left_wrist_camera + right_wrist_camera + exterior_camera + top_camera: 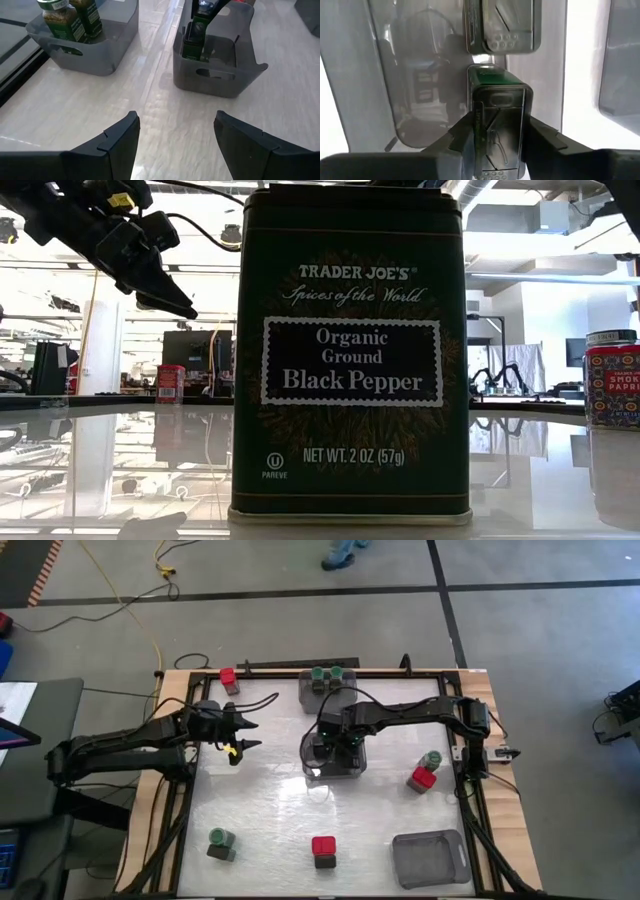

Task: Sort spices by type
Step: Put the black seasoning can into the middle left black bin, then put the red seasoning can into the bottom black bin

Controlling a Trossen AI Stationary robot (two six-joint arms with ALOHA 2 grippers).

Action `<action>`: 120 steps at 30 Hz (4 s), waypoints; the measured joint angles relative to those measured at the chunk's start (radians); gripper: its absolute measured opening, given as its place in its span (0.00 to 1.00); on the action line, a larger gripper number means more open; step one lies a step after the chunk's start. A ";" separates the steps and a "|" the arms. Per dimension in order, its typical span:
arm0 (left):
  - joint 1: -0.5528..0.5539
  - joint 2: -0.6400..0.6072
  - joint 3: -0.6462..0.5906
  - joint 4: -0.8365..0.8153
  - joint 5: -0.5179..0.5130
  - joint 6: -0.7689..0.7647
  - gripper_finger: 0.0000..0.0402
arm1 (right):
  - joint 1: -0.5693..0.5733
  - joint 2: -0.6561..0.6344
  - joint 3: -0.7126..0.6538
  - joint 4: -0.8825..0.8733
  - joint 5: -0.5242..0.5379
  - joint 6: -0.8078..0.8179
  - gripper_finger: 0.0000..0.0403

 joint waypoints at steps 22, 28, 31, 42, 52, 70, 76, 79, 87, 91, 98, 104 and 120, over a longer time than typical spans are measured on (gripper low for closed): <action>0.000 0.000 0.000 -0.004 0.000 0.005 0.61 | 0.002 0.000 0.000 0.004 0.000 -0.037 0.45; 0.000 0.000 0.000 -0.004 0.000 0.005 0.61 | 0.002 0.000 0.000 0.004 0.000 -0.038 0.44; 0.000 0.000 0.000 -0.004 0.000 0.005 0.61 | 0.002 0.000 0.000 0.004 0.000 -0.045 0.44; 0.000 0.000 0.000 -0.004 0.000 0.006 0.61 | 0.002 0.000 0.000 0.007 0.001 -0.037 0.45; 0.000 0.000 0.000 -0.004 0.000 0.006 0.61 | 0.000 0.000 0.000 0.008 0.002 -0.036 0.45; 0.000 0.000 0.000 -0.004 0.000 0.002 0.61 | -0.001 -0.006 0.000 -0.006 0.005 0.001 0.60; 0.000 0.000 0.000 -0.004 0.000 0.002 0.61 | -0.001 -0.007 0.071 -0.089 0.005 0.042 0.60; 0.000 0.000 0.000 -0.004 0.000 0.002 0.61 | -0.001 -0.007 0.117 -0.127 0.005 0.082 0.60; 0.000 0.000 0.000 -0.005 0.000 -0.003 0.61 | 0.008 -0.089 0.168 -0.170 0.005 0.207 0.60; 0.000 0.000 0.000 -0.016 -0.001 0.018 0.61 | 0.021 -0.180 0.169 -0.199 0.004 0.266 0.60; 0.000 0.000 0.000 -0.021 -0.010 0.024 0.61 | 0.046 -0.335 0.113 -0.204 0.008 0.448 0.59; 0.000 0.000 0.000 -0.021 -0.012 0.024 0.61 | 0.132 -0.455 -0.059 -0.200 0.072 0.619 0.59; 0.000 0.000 0.000 -0.029 -0.014 0.021 0.61 | 0.297 -0.616 -0.285 -0.060 0.243 0.700 0.59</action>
